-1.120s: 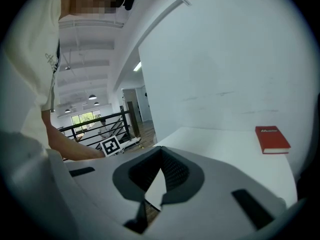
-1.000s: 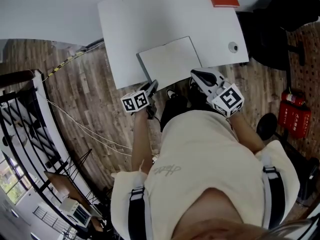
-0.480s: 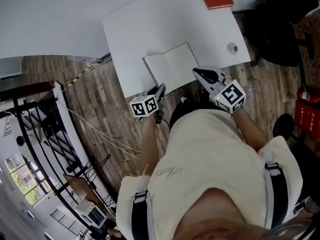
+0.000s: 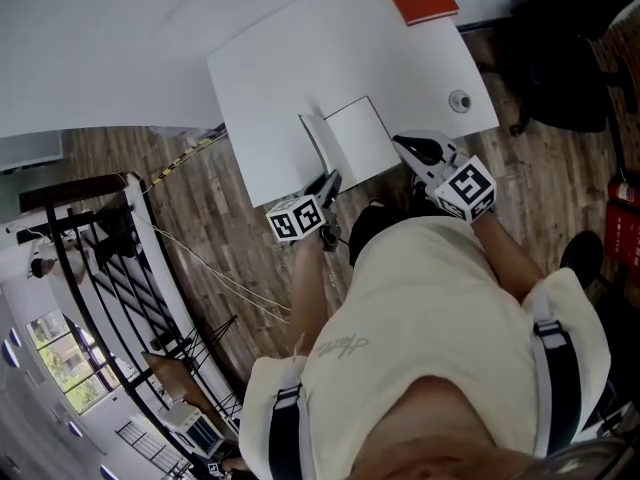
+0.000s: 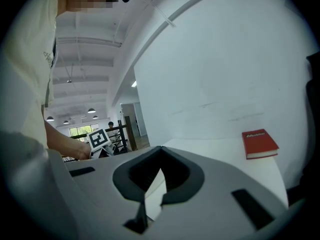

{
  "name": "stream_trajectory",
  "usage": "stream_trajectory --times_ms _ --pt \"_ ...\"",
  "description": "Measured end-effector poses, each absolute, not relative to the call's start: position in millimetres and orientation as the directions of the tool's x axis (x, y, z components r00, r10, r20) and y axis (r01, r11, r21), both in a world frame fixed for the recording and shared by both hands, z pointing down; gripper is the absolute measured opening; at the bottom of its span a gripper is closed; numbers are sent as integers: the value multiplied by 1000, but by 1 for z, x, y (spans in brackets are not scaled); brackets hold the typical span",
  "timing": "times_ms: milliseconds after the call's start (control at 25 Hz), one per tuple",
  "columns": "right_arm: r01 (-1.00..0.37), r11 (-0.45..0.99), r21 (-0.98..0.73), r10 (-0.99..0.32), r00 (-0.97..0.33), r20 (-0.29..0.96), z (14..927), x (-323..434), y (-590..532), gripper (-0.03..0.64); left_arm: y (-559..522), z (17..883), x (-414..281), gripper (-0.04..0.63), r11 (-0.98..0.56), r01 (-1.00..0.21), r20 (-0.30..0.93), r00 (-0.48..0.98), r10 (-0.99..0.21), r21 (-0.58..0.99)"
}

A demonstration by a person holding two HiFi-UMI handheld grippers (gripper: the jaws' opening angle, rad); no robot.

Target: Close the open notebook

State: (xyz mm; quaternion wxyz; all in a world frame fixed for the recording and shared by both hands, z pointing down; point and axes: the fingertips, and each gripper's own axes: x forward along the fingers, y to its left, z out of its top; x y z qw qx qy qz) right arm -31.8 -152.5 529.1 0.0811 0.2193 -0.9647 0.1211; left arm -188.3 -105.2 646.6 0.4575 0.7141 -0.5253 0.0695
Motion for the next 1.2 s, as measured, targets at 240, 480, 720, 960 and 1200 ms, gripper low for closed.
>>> stream_trajectory --times_ms 240,480,720,960,1200 --pt "-421 887 -188 -382 -899 213 533 -13 -158 8 -116 648 -165 104 -25 -815 556 417 -719 579" --pt "-400 893 -208 -357 -909 216 538 -7 -163 8 -127 650 -144 115 -8 -827 563 390 -728 563" --pt "-416 877 -240 -373 -905 206 541 1 -167 8 -139 660 -120 120 -30 -845 599 403 -691 534" --pt "-451 854 -262 -399 -888 228 559 15 -173 8 -149 676 -94 123 -79 -862 638 429 -639 500" --pt "-439 859 -263 -380 -892 247 564 14 -172 8 -146 680 -89 123 -77 -861 644 432 -631 503"
